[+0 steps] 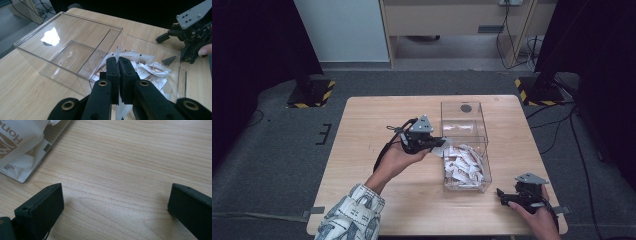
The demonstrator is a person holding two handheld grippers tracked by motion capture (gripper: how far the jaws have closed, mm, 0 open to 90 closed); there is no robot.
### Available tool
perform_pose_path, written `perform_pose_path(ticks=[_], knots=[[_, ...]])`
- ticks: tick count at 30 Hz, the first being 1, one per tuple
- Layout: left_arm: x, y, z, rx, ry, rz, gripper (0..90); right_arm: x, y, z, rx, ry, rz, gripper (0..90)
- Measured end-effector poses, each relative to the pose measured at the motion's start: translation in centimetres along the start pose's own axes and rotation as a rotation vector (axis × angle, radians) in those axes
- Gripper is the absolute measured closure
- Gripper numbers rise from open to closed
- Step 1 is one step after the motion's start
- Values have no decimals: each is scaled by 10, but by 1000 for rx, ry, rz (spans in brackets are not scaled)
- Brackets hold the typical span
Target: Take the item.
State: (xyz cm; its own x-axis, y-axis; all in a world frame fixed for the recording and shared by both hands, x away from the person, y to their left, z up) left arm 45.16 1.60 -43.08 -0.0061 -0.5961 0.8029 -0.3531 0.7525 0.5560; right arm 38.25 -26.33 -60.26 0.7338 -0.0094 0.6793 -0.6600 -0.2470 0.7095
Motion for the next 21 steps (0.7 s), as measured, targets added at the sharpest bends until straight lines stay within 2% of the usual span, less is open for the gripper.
perform_pose_path(ticks=[2,7,9,12,21], knots=[[-5,0,0,2,-6,-12,867,0,0,0,0,0,0,8],[-12,2,-4,13,10,-12,867,0,0,0,0,0,0,8],[-17,5,-9,35,20,-12,867,0,0,0,0,0,0,8],[-21,8,-12,43,23,-17,867,0,0,0,0,0,0,8],[-34,9,-19,49,35,-35,867,0,0,0,0,0,0,8]])
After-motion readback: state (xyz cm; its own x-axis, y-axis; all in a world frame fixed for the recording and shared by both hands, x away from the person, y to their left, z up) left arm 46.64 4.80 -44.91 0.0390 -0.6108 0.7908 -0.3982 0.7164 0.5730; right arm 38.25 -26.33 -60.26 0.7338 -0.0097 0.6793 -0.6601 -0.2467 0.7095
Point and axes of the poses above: each handheld gripper's, and its own axes: y roughly backward along the jaws, x roughly out of its top, z roughly to its right, the point moved 9 cm from there along -y, roughly forward along the jaws, and after that the axes turned 15 degrees about -y, right-handed, at the moved point
